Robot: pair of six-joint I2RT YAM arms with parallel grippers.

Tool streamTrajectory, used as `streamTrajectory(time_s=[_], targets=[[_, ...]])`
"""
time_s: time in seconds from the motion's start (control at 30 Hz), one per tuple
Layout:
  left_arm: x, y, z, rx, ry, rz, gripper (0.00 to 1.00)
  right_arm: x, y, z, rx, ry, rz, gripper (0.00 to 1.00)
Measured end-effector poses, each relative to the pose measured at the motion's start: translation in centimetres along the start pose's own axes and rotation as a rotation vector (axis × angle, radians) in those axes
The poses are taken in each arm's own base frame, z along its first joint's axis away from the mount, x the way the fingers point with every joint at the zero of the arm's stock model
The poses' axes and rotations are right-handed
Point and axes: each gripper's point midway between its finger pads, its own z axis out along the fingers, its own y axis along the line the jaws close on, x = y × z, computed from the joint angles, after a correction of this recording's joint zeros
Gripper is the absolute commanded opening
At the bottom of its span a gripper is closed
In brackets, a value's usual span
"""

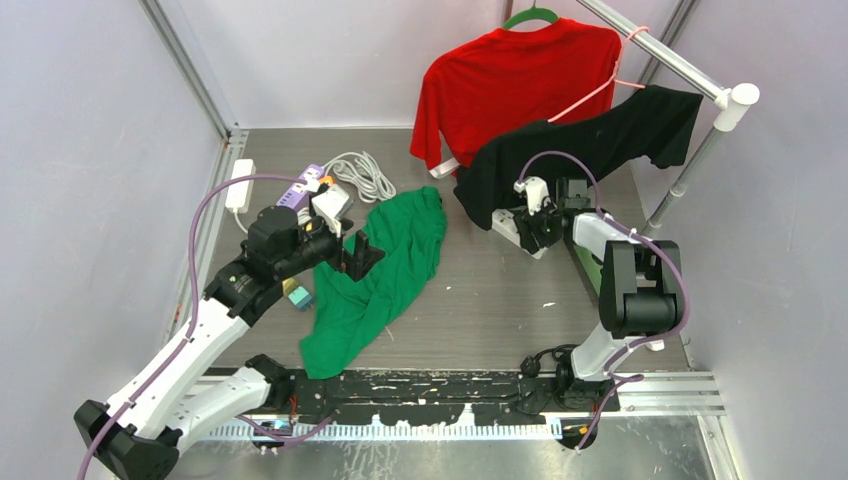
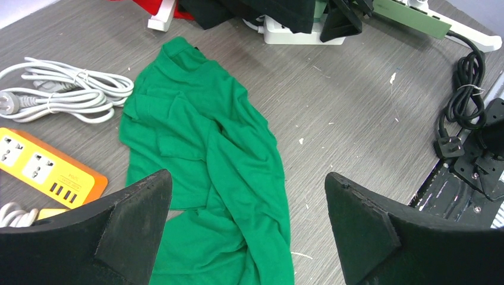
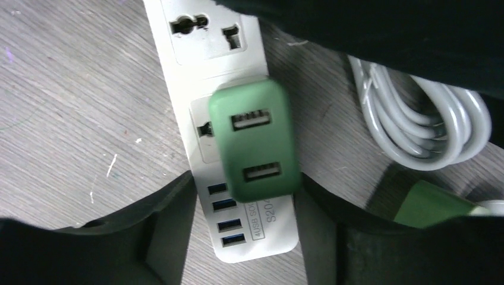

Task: Pull the plug off the socket
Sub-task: Move the socket to the center of the board.

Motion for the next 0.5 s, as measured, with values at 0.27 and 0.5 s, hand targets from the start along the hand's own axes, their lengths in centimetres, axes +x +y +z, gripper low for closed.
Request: streamTrajectory(time_s=[0.27, 0.5], targets=[[0.0, 0.0, 0.0, 0.0, 0.001, 0.001, 0.98, 0.3, 1.3, -0.3, -0.071, 0.019, -0.079, 0.25], [0.0, 0.0, 0.0, 0.0, 0.001, 0.004, 0.98, 1.9, 5.5, -2.9, -0.26, 0.026, -0.236, 0.16]])
